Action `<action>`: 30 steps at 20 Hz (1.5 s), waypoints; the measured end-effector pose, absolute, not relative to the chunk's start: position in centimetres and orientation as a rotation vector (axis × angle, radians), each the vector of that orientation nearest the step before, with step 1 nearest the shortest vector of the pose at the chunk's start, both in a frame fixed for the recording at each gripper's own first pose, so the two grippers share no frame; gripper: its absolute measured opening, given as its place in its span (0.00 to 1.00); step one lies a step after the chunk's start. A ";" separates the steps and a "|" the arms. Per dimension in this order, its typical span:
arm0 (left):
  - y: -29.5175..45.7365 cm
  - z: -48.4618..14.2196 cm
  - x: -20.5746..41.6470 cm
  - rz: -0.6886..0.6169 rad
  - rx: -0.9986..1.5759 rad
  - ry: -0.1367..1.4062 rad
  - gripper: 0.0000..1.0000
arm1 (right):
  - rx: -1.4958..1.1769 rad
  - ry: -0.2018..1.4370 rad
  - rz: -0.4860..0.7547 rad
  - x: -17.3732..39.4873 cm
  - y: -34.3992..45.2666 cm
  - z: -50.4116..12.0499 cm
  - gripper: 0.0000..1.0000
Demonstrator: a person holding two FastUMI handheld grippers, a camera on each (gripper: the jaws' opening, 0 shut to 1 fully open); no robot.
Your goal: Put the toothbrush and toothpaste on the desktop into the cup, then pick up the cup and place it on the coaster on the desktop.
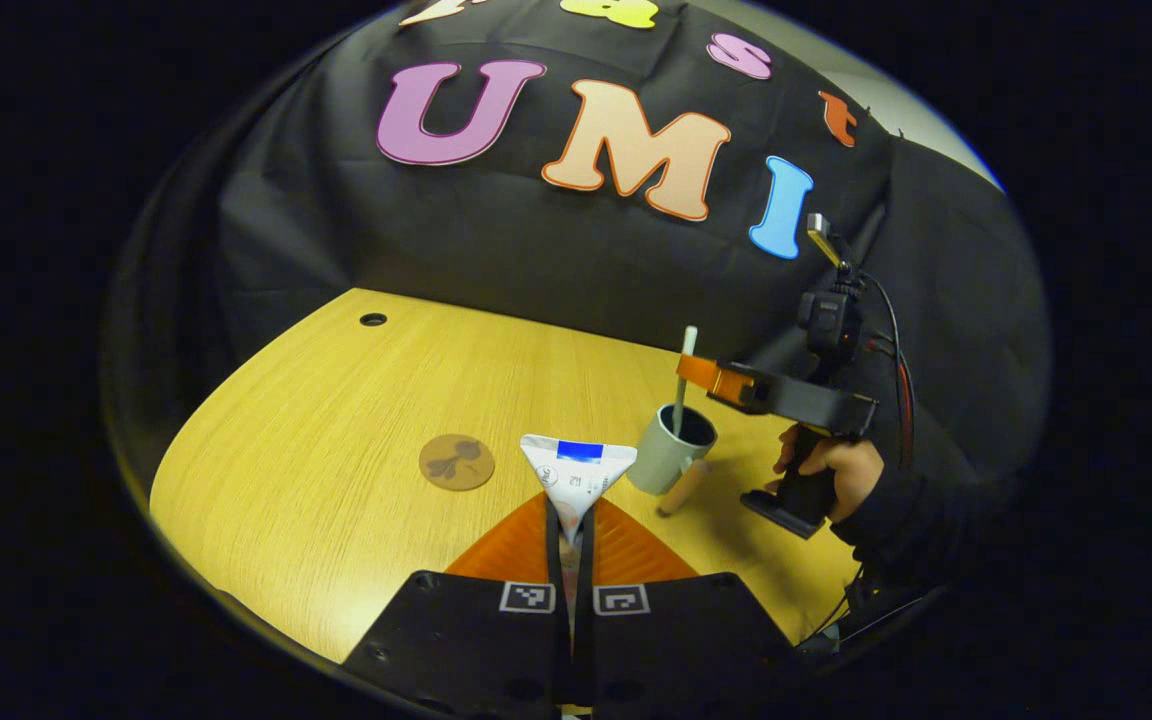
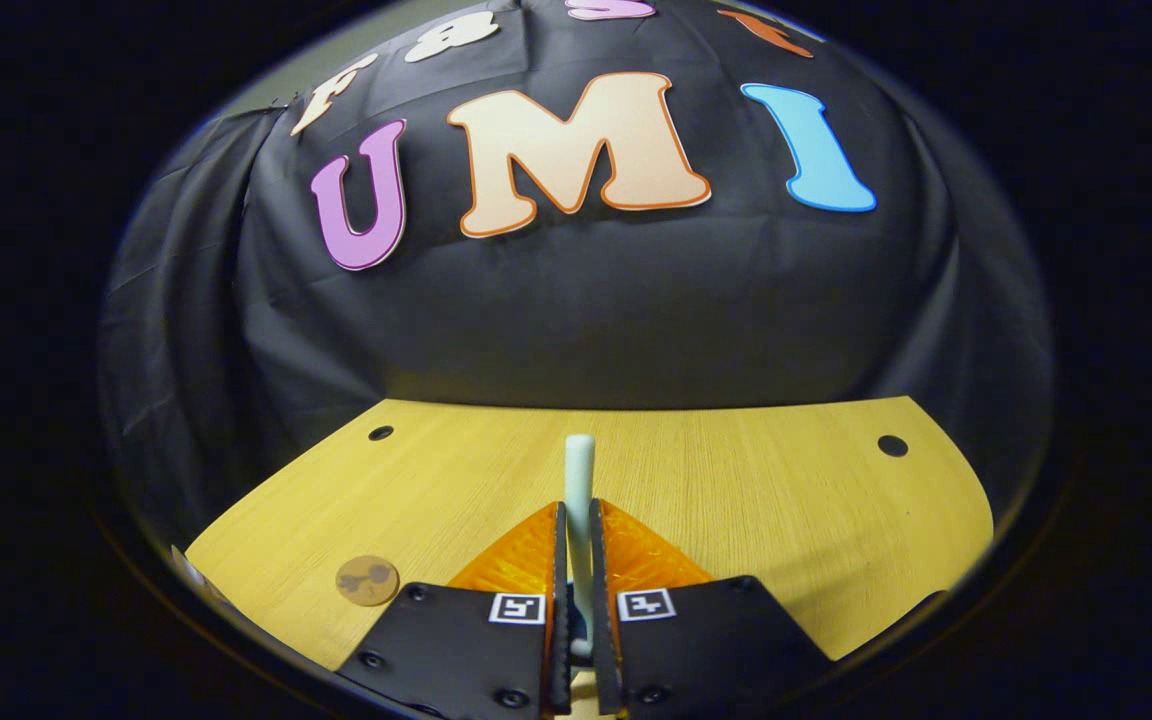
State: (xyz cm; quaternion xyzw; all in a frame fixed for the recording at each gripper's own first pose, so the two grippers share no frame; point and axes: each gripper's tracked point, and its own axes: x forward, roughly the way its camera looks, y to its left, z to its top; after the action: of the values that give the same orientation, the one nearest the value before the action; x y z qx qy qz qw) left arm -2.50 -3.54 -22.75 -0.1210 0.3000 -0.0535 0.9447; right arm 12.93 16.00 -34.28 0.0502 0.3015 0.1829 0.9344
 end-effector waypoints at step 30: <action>-16.7 -21.8 16.7 -0.322 -0.292 0.447 0.00 | 0.120 0.750 0.133 -0.6 -4.5 -32.6 0.99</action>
State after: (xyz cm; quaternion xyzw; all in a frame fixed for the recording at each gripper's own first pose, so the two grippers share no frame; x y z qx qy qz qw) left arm 16.72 -16.70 -21.83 -0.1435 0.2200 -0.1582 0.9518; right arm -0.57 -4.49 -32.55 0.0587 0.3659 0.0647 0.9265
